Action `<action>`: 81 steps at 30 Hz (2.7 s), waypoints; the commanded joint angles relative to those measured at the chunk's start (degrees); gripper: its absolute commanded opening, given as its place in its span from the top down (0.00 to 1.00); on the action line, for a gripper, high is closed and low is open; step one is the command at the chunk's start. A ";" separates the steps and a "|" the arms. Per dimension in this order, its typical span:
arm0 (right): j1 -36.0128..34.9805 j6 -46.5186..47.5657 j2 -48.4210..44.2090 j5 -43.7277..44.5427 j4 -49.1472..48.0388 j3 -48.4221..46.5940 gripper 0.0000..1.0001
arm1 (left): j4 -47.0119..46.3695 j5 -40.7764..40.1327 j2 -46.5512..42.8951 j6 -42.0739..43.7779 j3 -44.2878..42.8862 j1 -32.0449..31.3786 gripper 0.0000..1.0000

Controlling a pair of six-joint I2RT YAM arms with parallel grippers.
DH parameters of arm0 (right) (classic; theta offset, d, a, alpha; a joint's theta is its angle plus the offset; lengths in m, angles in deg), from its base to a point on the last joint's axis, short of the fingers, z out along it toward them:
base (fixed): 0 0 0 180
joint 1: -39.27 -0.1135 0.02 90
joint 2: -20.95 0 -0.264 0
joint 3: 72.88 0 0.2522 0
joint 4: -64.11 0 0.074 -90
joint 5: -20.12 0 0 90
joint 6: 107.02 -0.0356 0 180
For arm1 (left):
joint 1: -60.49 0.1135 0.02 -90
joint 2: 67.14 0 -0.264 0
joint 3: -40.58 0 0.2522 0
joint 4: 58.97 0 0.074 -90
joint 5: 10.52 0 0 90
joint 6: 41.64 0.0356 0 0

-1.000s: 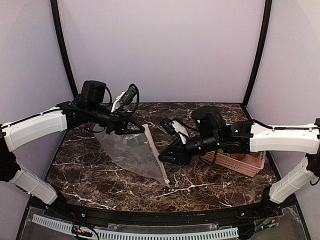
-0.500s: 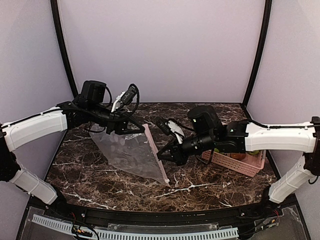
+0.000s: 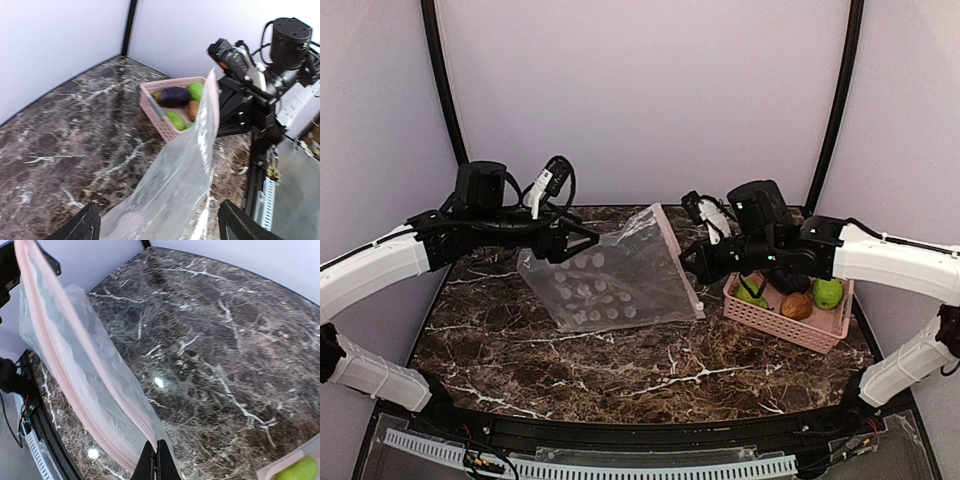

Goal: Place the food in the zip-top bag and seal the zipper
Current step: Pass from the left arm to the right, then pass from the right arm to the left

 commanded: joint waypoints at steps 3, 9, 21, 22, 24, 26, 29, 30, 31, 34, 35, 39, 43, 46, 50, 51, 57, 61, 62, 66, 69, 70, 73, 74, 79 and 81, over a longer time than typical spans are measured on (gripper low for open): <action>0.82 0.84 -4.48 10.25 6.30 -6.71 1.00 | -4.04 -18.81 -5.19 -2.74 3.64 0.20 0.23; -2.04 -1.83 1.81 6.68 -0.42 -6.88 1.00 | -11.17 -3.33 -1.66 -7.58 5.21 -1.19 0.40; -5.81 -8.07 14.59 0.90 -9.77 -10.85 1.00 | -20.73 7.47 7.28 -18.19 7.04 -3.75 0.39; -5.82 -8.49 14.67 0.92 -10.16 -10.65 1.00 | -19.35 6.88 7.66 -18.21 6.60 -3.71 0.39; -5.80 -9.26 14.83 0.99 -10.76 -10.31 1.00 | -17.71 5.46 8.62 -18.26 6.09 -3.70 0.38; -6.00 -9.99 14.95 1.12 -11.22 -9.88 1.00 | -16.84 4.37 9.50 -18.74 5.83 -3.71 0.39; -6.16 -10.61 15.11 0.90 -12.23 -9.24 1.00 | -15.56 2.94 10.63 -18.87 5.65 -3.73 0.41; -6.18 -10.76 15.13 0.79 -12.40 -9.19 1.00 | -15.46 2.86 10.79 -18.85 5.54 -3.74 0.43; -6.25 -10.76 15.20 0.70 -12.45 -9.10 1.00 | -15.44 2.92 11.10 -18.84 5.47 -3.75 0.46; -6.47 -10.59 15.42 0.60 -12.48 -9.25 1.00 | -15.32 2.53 11.21 -18.88 5.44 -3.75 0.51; -6.61 -10.49 15.50 0.47 -12.48 -9.34 1.00 | -15.17 2.34 11.21 -18.78 5.43 -3.76 0.53; -7.20 -10.04 15.90 0.31 -12.61 -9.78 1.00 | -14.03 0.47 11.21 -18.28 5.29 -3.74 0.59; -7.48 -10.46 16.06 0.54 -12.64 -9.88 1.00 | -12.44 -1.67 11.00 -17.46 5.08 -3.75 0.69; -7.50 -10.74 16.33 0.52 -12.74 -10.01 1.00 | -11.27 -3.56 10.76 -16.87 4.89 -3.73 0.76; -7.64 -10.82 16.77 0.34 -12.78 -10.20 1.00 | -11.33 -4.20 10.77 -17.04 5.09 -3.76 0.85; -7.68 -10.94 16.80 0.41 -12.74 -10.15 1.00 | -11.41 -4.10 10.88 -17.15 5.23 -3.76 0.87; -8.25 -11.44 17.73 2.12 -11.89 -10.79 1.00 | -12.65 -2.91 11.16 -18.31 5.54 -3.74 0.99; -8.42 -14.40 18.29 8.56 -8.79 -11.60 1.00 | -12.88 -5.07 10.18 -17.98 6.02 -3.74 0.99; -8.50 -15.80 18.17 11.00 -7.62 -11.45 1.00 | -12.09 -6.20 9.77 -17.75 6.21 -3.75 0.99; -8.47 -20.21 17.09 19.24 -4.59 -10.40 1.00 | -7.59 -17.04 6.98 -15.90 6.45 -3.76 0.99; -8.29 -22.07 16.02 22.90 -3.92 -9.12 1.00 | -4.65 -22.69 5.50 -14.49 6.11 -3.74 0.99; -8.17 -22.41 15.81 23.80 -3.66 -8.88 1.00 | -4.42 -22.97 5.19 -14.29 5.88 -3.75 0.99; -7.21 -23.63 15.70 25.24 -2.12 -8.64 1.00 | -3.44 -23.34 4.86 -13.30 5.34 -3.74 0.99; -6.78 -24.03 15.70 25.36 -1.89 -8.43 1.00 | -3.38 -23.29 4.74 -13.12 5.18 -3.75 0.99; -5.25 -25.42 15.64 26.00 -1.59 -7.50 1.00 | -3.82 -22.45 3.52 -11.33 4.86 -3.76 0.99; -4.68 -25.88 15.39 25.60 -1.68 -7.22 1.00 | -3.92 -22.03 2.90 -10.32 4.68 -3.70 0.99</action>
